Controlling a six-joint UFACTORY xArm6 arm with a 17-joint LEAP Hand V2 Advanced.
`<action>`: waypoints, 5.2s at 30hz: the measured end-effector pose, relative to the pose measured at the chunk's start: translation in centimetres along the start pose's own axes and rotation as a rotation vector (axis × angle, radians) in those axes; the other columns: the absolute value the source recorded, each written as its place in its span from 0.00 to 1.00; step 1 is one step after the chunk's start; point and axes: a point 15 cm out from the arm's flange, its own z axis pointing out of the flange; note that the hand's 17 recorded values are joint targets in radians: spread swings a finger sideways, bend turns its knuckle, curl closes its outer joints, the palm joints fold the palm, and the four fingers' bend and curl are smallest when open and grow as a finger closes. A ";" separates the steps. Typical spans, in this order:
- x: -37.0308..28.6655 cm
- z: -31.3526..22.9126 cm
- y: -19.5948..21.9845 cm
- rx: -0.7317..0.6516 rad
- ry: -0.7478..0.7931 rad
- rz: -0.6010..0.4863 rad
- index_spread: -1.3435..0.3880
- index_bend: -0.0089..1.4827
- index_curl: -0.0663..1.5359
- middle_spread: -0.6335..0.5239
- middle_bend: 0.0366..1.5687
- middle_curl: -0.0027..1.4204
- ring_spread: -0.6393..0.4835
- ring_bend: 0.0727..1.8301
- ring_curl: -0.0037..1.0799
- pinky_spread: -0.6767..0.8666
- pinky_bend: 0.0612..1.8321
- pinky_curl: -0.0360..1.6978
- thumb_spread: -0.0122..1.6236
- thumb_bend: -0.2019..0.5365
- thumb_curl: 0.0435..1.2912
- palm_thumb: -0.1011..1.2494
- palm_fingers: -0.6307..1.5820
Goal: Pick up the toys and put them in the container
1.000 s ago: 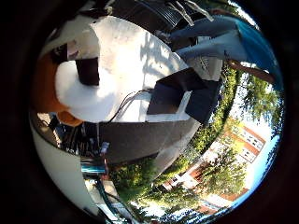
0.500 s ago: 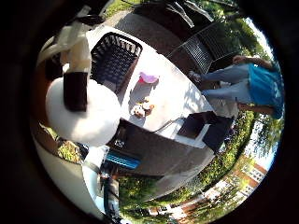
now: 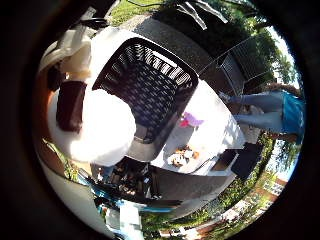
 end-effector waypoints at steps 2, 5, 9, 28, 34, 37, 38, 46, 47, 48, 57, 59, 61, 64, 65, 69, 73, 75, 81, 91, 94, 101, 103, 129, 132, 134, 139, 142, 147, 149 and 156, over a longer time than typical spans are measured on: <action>0.9 1.4 -0.7 -0.020 -0.004 0.018 0.13 0.45 0.81 0.37 0.82 0.75 0.53 0.83 0.75 0.54 0.78 0.59 0.74 0.24 0.50 0.72 0.53; 3.0 3.7 -1.2 -0.067 -0.021 0.050 0.19 0.41 0.79 0.42 0.67 0.67 0.60 0.75 0.69 0.57 0.66 0.57 0.75 0.23 0.46 0.70 0.40; 4.3 4.0 -0.2 -0.118 -0.049 0.067 0.28 0.38 0.75 0.48 0.54 0.56 0.69 0.56 0.55 0.64 0.41 0.47 0.75 0.24 0.42 0.69 0.23; 11.2 -7.9 17.1 -0.146 -0.079 0.077 0.53 0.12 0.37 0.60 0.09 0.27 0.81 0.18 0.28 0.72 0.14 0.25 0.72 0.24 0.37 0.67 0.28; 19.6 -6.1 26.6 -0.123 0.050 0.155 0.55 0.13 0.33 0.60 0.09 0.25 0.80 0.16 0.27 0.72 0.12 0.23 0.72 0.24 0.36 0.66 0.30; 23.1 -4.9 29.9 -0.120 0.094 0.201 0.56 0.13 0.32 0.60 0.08 0.24 0.80 0.15 0.27 0.72 0.12 0.23 0.72 0.24 0.36 0.66 0.31; 23.8 -4.6 30.2 -0.115 0.106 0.208 0.56 0.13 0.31 0.60 0.08 0.24 0.80 0.15 0.27 0.72 0.11 0.23 0.72 0.24 0.36 0.66 0.31; 30.0 2.6 32.0 -0.147 0.120 0.249 0.57 0.13 0.28 0.60 0.07 0.22 0.80 0.13 0.28 0.72 0.12 0.22 0.71 0.24 0.35 0.65 0.32; 30.7 3.6 31.9 -0.147 0.126 0.244 0.57 0.13 0.28 0.60 0.07 0.22 0.80 0.13 0.28 0.72 0.12 0.22 0.71 0.24 0.35 0.65 0.32; 31.3 4.6 31.8 -0.148 0.131 0.240 0.57 0.13 0.27 0.60 0.07 0.22 0.80 0.13 0.29 0.72 0.12 0.22 0.71 0.24 0.35 0.65 0.31; 33.4 12.4 28.9 -0.174 0.193 0.163 0.55 0.12 0.25 0.60 0.07 0.20 0.79 0.13 0.29 0.72 0.15 0.22 0.70 0.23 0.32 0.63 0.29; 34.3 13.7 28.1 -0.173 0.241 0.154 0.55 0.13 0.25 0.60 0.07 0.20 0.79 0.13 0.29 0.72 0.15 0.22 0.69 0.23 0.31 0.62 0.29; 35.4 14.7 27.7 -0.187 0.286 0.156 0.56 0.13 0.25 0.60 0.08 0.20 0.79 0.12 0.29 0.72 0.15 0.21 0.69 0.22 0.30 0.61 0.29; 36.9 15.1 27.7 -0.221 0.358 0.150 0.59 0.14 0.25 0.59 0.09 0.20 0.79 0.12 0.29 0.72 0.13 0.21 0.69 0.23 0.28 0.61 0.31; 37.2 15.3 27.7 -0.234 0.379 0.148 0.60 0.15 0.25 0.59 0.09 0.21 0.79 0.11 0.29 0.72 0.12 0.20 0.68 0.23 0.28 0.60 0.32; 38.3 15.3 27.9 -0.256 0.439 0.128 0.63 0.19 0.26 0.57 0.10 0.21 0.78 0.11 0.29 0.71 0.10 0.19 0.68 0.24 0.27 0.61 0.38; 38.9 15.1 28.2 -0.250 0.448 0.123 0.63 0.22 0.28 0.54 0.14 0.24 0.77 0.16 0.30 0.71 0.08 0.17 0.67 0.25 0.27 0.64 0.53; 39.3 14.9 28.1 -0.234 0.457 0.117 0.61 0.17 0.26 0.51 0.24 0.27 0.74 0.25 0.34 0.70 0.09 0.17 0.67 0.25 0.28 0.65 0.67; 40.4 11.8 28.2 -0.157 0.495 0.111 0.50 0.12 0.22 0.43 0.47 0.42 0.65 0.55 0.56 0.72 0.36 0.29 0.65 0.25 0.30 0.70 0.82; 37.7 1.7 32.2 -0.092 0.570 0.186 0.32 0.23 0.24 0.37 0.67 0.59 0.54 0.68 0.69 0.66 0.66 0.46 0.68 0.27 0.40 0.82 0.78; 35.1 0.0 33.0 -0.120 0.513 0.216 0.27 0.27 0.27 0.36 0.69 0.63 0.52 0.70 0.72 0.64 0.69 0.49 0.68 0.26 0.42 0.82 0.76; 23.1 -1.2 32.9 -0.153 0.095 0.228 0.19 0.34 0.33 0.34 0.72 0.69 0.49 0.74 0.75 0.60 0.73 0.53 0.68 0.26 0.46 0.83 0.72; 19.4 -3.4 31.5 -0.148 -0.002 0.195 0.16 0.36 0.36 0.34 0.73 0.71 0.48 0.74 0.76 0.60 0.75 0.54 0.68 0.25 0.47 0.83 0.71; -2.9 -14.5 5.5 0.087 0.011 -0.071 0.01 0.33 0.75 0.34 0.82 0.78 0.47 0.84 0.78 0.54 0.83 0.59 0.69 0.25 0.55 0.81 0.62; -2.1 -12.1 2.3 0.072 0.006 -0.043 0.01 0.33 0.79 0.34 0.83 0.79 0.47 0.85 0.78 0.54 0.83 0.59 0.69 0.25 0.55 0.81 0.62; -1.3 -10.2 -0.1 0.074 0.009 -0.033 0.00 0.32 0.81 0.34 0.83 0.79 0.47 0.85 0.78 0.54 0.83 0.59 0.69 0.25 0.55 0.80 0.61; 1.0 -4.2 -3.6 0.037 0.003 0.008 0.01 0.32 0.85 0.35 0.84 0.79 0.47 0.86 0.78 0.53 0.82 0.60 0.71 0.23 0.54 0.75 0.58; 1.9 -2.2 -5.1 0.057 0.017 0.026 0.02 0.27 0.88 0.35 0.84 0.78 0.48 0.89 0.77 0.53 0.82 0.60 0.73 0.24 0.52 0.73 0.56; 4.9 1.4 -6.2 0.067 0.028 0.069 0.04 0.30 0.87 0.38 0.71 0.70 0.56 0.78 0.68 0.56 0.74 0.57 0.73 0.23 0.48 0.71 0.53; 5.7 1.7 -6.0 0.061 0.026 0.069 0.10 0.20 0.83 0.42 0.52 0.63 0.61 0.72 0.67 0.59 0.72 0.58 0.72 0.22 0.46 0.68 0.33; 7.6 -0.8 -3.6 0.027 0.006 0.015 0.30 0.02 0.61 0.55 0.16 0.39 0.74 0.43 0.40 0.69 0.61 0.46 0.69 0.22 0.40 0.64 0.18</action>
